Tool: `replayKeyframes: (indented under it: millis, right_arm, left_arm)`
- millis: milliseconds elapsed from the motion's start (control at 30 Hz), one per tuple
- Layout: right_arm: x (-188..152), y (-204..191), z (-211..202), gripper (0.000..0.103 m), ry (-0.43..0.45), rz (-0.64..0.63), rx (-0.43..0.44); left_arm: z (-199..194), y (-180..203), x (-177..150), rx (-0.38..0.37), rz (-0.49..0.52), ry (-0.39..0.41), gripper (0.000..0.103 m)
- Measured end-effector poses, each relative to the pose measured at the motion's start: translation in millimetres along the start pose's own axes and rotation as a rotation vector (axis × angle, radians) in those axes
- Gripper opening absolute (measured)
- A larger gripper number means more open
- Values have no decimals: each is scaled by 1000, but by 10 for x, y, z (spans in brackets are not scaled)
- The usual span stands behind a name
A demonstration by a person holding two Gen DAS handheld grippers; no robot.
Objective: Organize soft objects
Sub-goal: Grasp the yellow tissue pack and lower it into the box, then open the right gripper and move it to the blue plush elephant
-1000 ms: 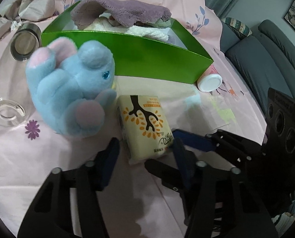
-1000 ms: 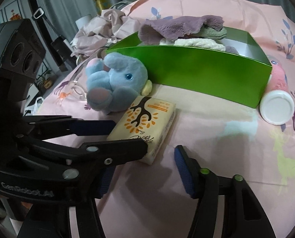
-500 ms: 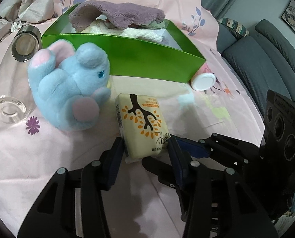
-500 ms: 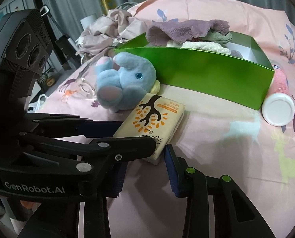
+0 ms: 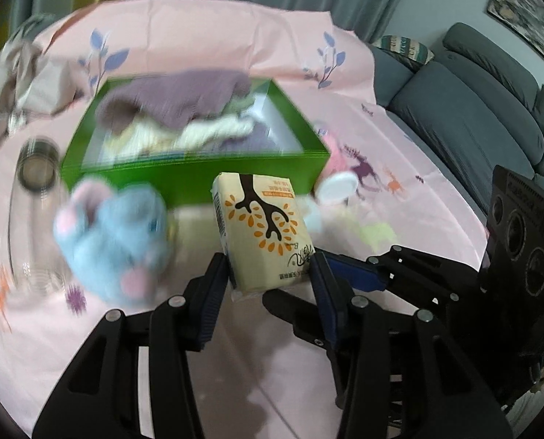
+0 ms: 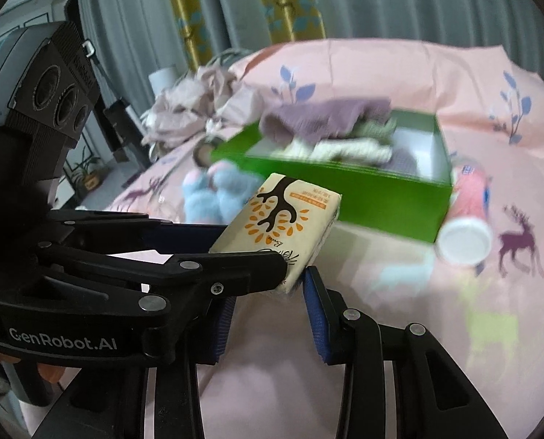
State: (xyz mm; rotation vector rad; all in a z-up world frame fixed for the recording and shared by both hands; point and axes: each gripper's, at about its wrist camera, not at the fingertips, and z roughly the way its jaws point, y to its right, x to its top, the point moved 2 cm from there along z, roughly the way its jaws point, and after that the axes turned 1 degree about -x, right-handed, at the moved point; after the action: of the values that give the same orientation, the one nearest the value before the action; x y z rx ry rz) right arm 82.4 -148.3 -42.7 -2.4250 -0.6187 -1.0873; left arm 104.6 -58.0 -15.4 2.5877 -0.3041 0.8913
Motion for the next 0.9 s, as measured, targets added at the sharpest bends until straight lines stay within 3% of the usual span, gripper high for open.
replayKeyframes:
  millis: [233, 500, 533, 633, 767, 900]
  right_arm:
    - [480, 312, 58, 39, 93, 28, -47]
    - [844, 687, 371, 39, 118, 80, -54]
    - [847, 717, 399, 39, 117, 81, -59]
    - [869, 802, 547, 40, 84, 83, -93]
    - [823, 861, 592, 54, 62, 71, -145]
    - [761, 897, 475, 56, 81, 72, -149]
  left_arm:
    - [219, -6, 576, 10, 57, 50, 45]
    - [543, -198, 1056, 2, -3, 40, 46]
    - [586, -214, 1083, 8, -8, 37, 49]
    - [693, -278, 1136, 48, -25, 23, 77]
    - [698, -340, 1113, 64, -41, 21, 84]
    - [548, -413, 1023, 77, -51, 36, 86]
